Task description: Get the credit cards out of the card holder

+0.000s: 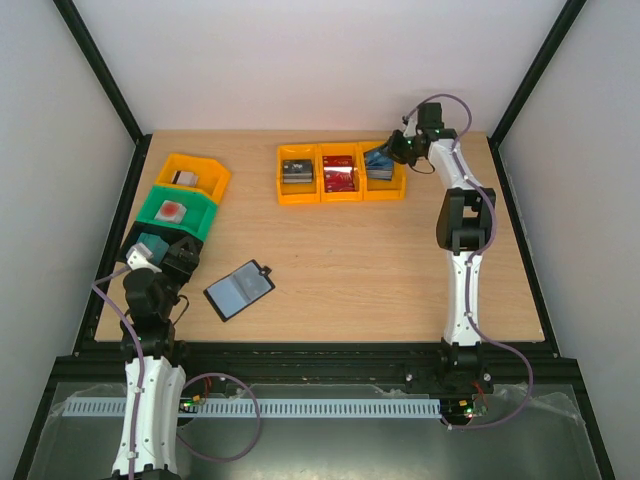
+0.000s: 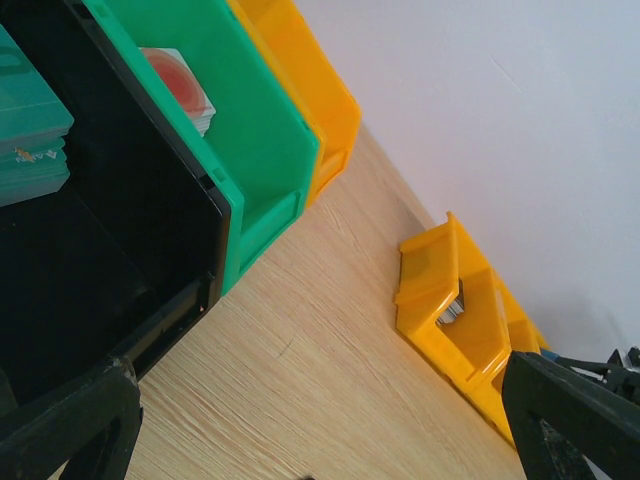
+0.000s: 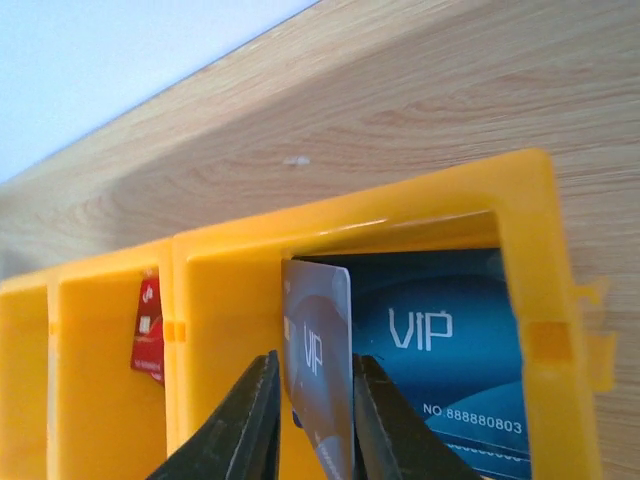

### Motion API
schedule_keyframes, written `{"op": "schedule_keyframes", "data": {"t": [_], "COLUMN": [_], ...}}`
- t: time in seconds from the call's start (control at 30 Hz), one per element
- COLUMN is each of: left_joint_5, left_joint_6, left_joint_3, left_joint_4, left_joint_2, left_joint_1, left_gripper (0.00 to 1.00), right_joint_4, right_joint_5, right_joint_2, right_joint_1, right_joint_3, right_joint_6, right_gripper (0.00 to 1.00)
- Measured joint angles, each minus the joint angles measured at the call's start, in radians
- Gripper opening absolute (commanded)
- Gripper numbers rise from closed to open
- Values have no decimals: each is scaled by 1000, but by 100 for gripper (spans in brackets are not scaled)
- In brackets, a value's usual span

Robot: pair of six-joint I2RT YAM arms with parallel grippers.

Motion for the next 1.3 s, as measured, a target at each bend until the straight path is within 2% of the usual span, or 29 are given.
{"op": "schedule_keyframes", "data": {"t": [0.13, 0.23, 0.3, 0.4, 0.6, 0.73, 0.9, 1.07, 1.3], "left_joint_5": [1, 8, 14, 29, 71, 87, 73, 59, 46], "left_joint_6": [-1, -2, -5, -12, -32, -57, -70, -89, -109], "left_joint_3": [0, 0, 0, 0, 0, 4, 32, 34, 13], "left_joint_4": [0, 0, 0, -1, -31, -100, -242, -283, -203], "left_joint_2": [0, 2, 6, 16, 48, 96, 205, 284, 356], "left_joint_1": [0, 0, 0, 0, -2, -28, -122, -185, -241], "left_gripper": [99, 99, 99, 99, 99, 96, 99, 99, 99], "right_joint_4": [11, 26, 33, 40, 7, -8, 27, 16, 12], "right_joint_5": [66, 121, 166, 233, 481, 567, 546, 429, 344], "right_joint_2": [2, 2, 0, -11, -109, -289, -503, -486, -382], "right_joint_1": [0, 0, 0, 8, 62, 198, 528, 782, 887], "right_joint_3": [18, 32, 37, 42, 38, -76, -352, -509, -589], "right_joint_6": [6, 9, 7, -8, -82, -136, -166, -167, -149], "right_gripper": [39, 43, 49, 51, 55, 57, 59, 60, 58]}}
